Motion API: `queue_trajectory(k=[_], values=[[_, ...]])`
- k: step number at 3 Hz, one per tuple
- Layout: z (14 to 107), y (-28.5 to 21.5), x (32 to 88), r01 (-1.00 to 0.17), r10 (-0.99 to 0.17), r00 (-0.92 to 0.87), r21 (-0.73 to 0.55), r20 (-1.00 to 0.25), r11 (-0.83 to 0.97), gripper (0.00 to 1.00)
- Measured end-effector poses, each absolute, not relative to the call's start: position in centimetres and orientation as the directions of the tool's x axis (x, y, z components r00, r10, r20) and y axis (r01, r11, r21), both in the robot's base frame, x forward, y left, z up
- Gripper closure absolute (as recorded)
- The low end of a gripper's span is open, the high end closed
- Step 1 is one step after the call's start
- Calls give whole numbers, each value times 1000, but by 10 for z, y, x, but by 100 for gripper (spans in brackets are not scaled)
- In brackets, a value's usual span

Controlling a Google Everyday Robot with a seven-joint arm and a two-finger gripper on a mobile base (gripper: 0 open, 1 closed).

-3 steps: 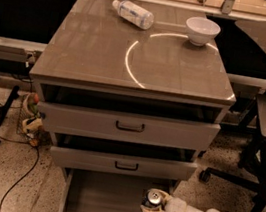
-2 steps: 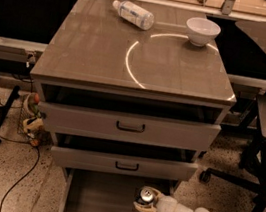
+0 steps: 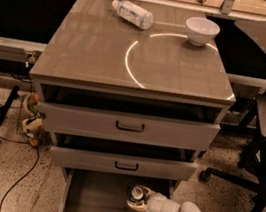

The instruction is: Place pepsi can into bottom drawer

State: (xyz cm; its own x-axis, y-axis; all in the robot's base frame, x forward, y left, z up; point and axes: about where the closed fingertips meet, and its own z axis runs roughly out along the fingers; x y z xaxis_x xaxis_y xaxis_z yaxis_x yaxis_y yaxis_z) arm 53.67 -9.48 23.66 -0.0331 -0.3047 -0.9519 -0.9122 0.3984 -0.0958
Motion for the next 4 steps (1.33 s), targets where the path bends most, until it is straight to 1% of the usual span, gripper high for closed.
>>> queue_trajectory(k=[1,2,4], values=[[204,-85,544,-927,-366,-29,-112,-930,357,97],[187,-82,544,-938,-403,-30,-113,-915,327,74],[171,-86,534,-948,-437,-45,-100,-899,302,27]])
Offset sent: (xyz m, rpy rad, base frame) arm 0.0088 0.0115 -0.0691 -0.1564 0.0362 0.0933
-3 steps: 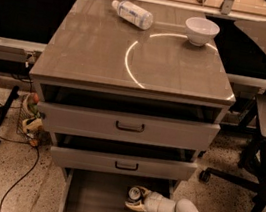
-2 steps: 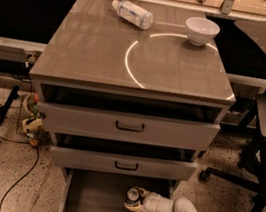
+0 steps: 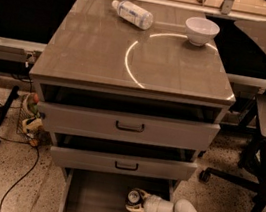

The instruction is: Place pepsi can into bottom drawer

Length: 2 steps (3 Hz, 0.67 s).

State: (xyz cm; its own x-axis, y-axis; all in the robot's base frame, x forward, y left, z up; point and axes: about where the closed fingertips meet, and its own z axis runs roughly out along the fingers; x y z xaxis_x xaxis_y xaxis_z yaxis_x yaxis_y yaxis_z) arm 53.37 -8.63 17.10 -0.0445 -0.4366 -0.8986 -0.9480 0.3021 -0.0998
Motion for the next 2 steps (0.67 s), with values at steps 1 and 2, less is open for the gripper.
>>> queue_trajectory(k=[1,2], values=[[169,-85,529,-951,-439,-46,-95,-897,294,4],[172,-87,524,-950,-442,-47,-97,-896,297,0]])
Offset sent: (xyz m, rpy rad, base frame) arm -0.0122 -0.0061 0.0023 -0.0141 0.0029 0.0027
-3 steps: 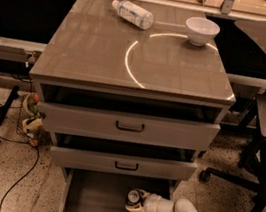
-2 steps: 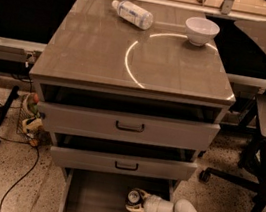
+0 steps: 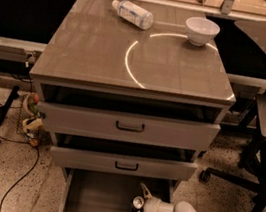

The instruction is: Place pepsi can into bottom drawer

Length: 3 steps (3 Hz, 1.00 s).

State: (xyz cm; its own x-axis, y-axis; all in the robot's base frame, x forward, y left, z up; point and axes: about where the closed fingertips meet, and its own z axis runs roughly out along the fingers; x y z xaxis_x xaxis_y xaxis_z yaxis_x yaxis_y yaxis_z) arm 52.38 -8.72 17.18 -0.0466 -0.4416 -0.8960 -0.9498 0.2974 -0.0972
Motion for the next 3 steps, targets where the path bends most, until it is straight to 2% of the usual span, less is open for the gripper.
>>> queue_trajectory(k=[1,2,3], values=[[174,-91,522,-947,-442,-48,-100,-896,306,0],[199,-115,519,-925,-416,-56,-109,-907,363,0],[263,-175,511,-853,-329,-80,-106,-941,510,0]])
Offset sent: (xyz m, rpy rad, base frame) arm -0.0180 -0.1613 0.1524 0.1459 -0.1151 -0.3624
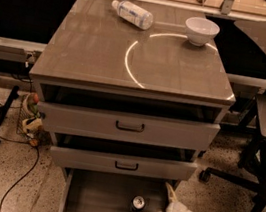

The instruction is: Place pepsi can into bottom drawer

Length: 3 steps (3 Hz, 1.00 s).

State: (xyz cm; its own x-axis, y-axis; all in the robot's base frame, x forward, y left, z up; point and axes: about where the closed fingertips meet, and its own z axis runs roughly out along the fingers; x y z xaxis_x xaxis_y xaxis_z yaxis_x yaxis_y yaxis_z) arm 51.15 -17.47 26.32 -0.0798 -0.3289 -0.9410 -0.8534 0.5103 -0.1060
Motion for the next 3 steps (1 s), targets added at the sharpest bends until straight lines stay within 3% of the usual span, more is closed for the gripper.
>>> queue_trajectory(k=[1,2,3], values=[[308,-238,496,-774,-296,-102,-111,-950,624,0],[337,-286,477,-715,-327,-132,-138,-936,685,19],[339,-286,477,-714,-328,-130,-141,-936,685,16]])
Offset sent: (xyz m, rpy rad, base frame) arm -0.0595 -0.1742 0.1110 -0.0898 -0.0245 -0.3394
